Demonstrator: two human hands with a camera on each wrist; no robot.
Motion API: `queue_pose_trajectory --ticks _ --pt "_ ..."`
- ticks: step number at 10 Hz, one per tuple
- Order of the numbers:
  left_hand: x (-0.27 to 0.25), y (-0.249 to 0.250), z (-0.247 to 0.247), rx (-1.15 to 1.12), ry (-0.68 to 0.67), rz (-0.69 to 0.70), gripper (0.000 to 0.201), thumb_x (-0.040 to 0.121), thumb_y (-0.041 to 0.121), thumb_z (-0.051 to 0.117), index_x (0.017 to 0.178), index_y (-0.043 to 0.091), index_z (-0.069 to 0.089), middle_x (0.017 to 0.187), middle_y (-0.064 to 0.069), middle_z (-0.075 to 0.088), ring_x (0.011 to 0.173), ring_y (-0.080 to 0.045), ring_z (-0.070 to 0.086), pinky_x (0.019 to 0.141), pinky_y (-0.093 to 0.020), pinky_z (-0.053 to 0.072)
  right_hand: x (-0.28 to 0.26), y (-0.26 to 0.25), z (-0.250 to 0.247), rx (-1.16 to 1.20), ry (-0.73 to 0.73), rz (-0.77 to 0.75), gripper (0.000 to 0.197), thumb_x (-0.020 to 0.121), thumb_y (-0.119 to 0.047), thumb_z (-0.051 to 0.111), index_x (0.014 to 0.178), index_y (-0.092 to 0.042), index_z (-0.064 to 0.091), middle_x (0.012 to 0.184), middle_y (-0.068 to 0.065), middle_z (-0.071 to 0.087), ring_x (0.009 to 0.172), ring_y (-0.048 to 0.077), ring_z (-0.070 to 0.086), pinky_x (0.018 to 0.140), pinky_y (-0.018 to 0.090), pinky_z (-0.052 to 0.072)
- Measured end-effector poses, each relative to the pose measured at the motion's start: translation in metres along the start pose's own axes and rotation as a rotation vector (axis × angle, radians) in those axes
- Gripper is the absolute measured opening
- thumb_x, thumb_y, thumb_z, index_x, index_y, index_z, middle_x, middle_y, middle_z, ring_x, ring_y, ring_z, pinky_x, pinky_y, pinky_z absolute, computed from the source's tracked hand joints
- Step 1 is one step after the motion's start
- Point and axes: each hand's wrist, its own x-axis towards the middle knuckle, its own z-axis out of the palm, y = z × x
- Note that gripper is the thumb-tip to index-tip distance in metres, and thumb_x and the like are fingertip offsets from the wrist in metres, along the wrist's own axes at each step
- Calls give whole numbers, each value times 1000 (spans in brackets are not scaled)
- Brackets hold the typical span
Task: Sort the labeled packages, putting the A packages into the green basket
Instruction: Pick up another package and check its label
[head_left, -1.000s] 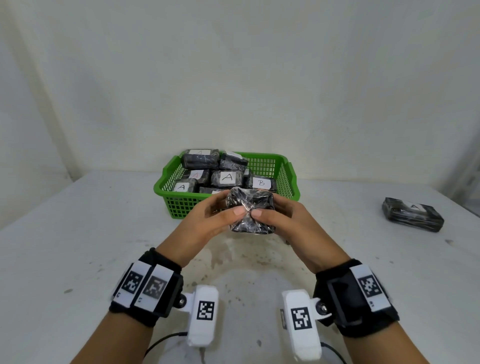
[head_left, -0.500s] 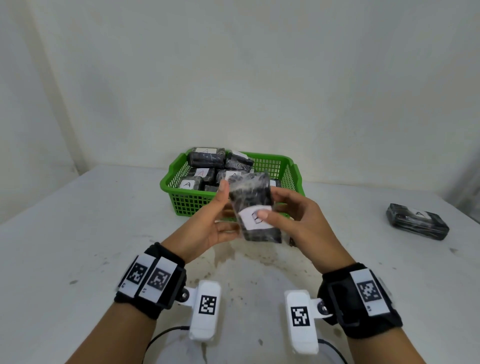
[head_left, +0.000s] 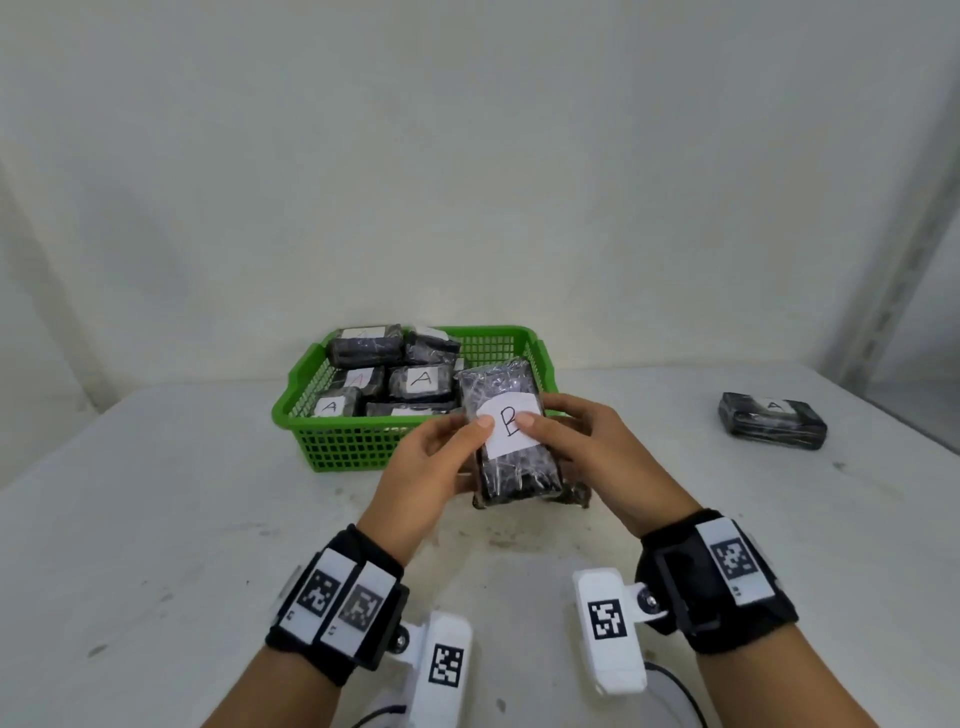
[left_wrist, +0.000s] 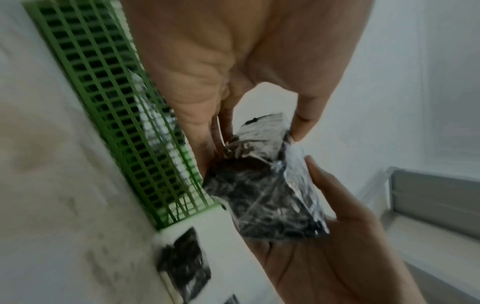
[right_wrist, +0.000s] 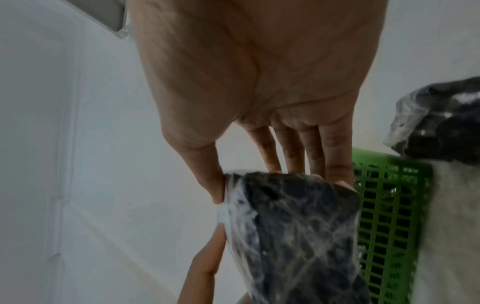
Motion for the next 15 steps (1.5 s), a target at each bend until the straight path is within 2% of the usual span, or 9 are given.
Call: queue_pose_trajectory --ticks 2,5,6,7,9,10,11,13,15 --pt "21 6 71 83 -186 -68 48 86 43 71 115 5 70 108 -14 75 102 -32 72 93 -50 56 -16 -5 -66 2 81 97 29 99 -31 66 119 -11 74 111 8 80 106 33 76 91 41 61" --pt "68 -22 222 182 -400 -299 61 78 46 75 109 -6 66 103 -21 74 93 -37 74 83 -52 60 -46 10 -205 -55 313 258 32 99 -36 66 117 -11 74 112 15 79 108 36 74 96 49 59" --pt "75 -34 271 170 -434 -364 61 79 43 76 117 -3 63 108 -21 72 95 -37 73 83 -54 59 -54 17 -247 -80 385 316 37 98 -38 67 121 -9 72 113 18 78 115 41 70 103 52 54" --pt "79 -42 314 201 -482 -383 47 83 44 72 109 5 66 108 -18 73 95 -36 73 85 -53 59 -62 23 -283 -54 440 374 37 98 -38 67 123 -10 71 114 19 78 111 39 71 103 50 53" --pt "135 -112 392 526 -442 -335 95 47 83 59 112 15 71 99 -7 77 85 -29 76 85 -45 59 -63 34 -335 21 545 475 30 97 -36 69 115 -12 69 108 15 72 88 26 67 76 34 55" --pt "103 -78 400 695 -451 -252 86 67 76 52 123 11 66 118 -11 70 104 -30 68 99 -40 51 -59 44 -357 17 564 515 35 96 -36 71 119 -9 69 105 15 71 85 27 68 67 33 56" --pt "89 -66 408 750 -490 -224 64 89 59 51 124 7 63 122 -14 67 107 -30 66 99 -36 51 -52 54 -375 -2 582 532 41 94 -33 74 125 -7 67 108 15 70 87 29 68 67 34 56" --pt "99 -73 426 817 -456 -180 60 97 47 52 132 -1 56 133 -18 61 122 -32 59 100 -35 48 -36 62 -399 -84 595 525 39 91 -29 79 121 -7 68 112 13 72 102 34 70 95 45 58" --pt "104 -73 435 903 -420 -138 54 100 43 49 129 -1 58 131 -18 62 121 -32 59 97 -35 48 -30 64 -400 -107 602 510 41 90 -24 79 122 -2 66 119 18 73 111 36 71 87 44 63"
